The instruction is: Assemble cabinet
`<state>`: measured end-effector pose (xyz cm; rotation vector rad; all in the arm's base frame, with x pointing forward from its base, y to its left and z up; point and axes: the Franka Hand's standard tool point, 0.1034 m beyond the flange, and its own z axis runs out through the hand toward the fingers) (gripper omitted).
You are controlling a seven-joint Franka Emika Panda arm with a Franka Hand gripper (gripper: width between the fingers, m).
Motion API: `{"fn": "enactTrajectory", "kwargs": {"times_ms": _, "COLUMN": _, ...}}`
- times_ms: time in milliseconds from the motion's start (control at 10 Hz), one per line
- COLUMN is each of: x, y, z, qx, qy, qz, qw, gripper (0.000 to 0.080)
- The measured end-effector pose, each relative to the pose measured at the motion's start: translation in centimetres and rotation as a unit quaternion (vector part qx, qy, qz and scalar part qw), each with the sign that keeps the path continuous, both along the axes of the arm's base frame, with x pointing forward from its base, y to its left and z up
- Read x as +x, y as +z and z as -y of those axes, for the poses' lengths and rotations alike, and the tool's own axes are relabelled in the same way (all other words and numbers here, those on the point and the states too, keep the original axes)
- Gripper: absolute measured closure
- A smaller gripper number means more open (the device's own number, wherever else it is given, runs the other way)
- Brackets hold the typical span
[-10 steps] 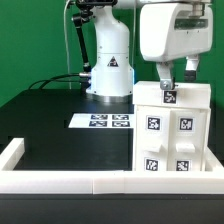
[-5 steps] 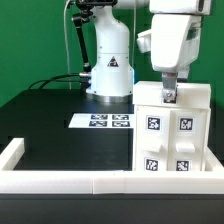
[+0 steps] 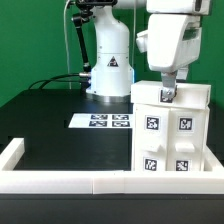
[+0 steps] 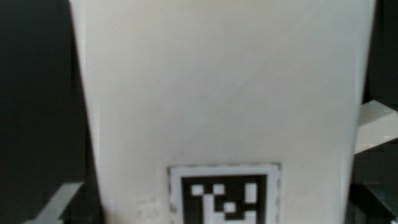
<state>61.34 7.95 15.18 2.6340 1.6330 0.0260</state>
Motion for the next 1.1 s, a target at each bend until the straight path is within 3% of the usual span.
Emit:
{"fn": "enactTrajectory", "kwargs": {"times_ms": 400, "x": -0.02, "y": 0.03, "z": -0.35, "qx": 0.01, "qy": -0.199, "qz": 0.005, "qw": 0.98, "gripper": 0.0239}}
{"fn": "enactTrajectory", "kwargs": {"times_ms": 800, "x": -0.02, "y": 0.08, "z": -0.57, "qx": 0.029, "qy": -0.409, "qz": 0.002, "qw": 0.912, "gripper": 0.0239}}
{"fn": "enactTrajectory", "kwargs": {"times_ms": 1100, "x": 0.08, "y": 0.1, "z": -0.64, "qx": 0.033, "qy": -0.5, "qz": 0.006, "qw": 0.865, "gripper": 0.0239}}
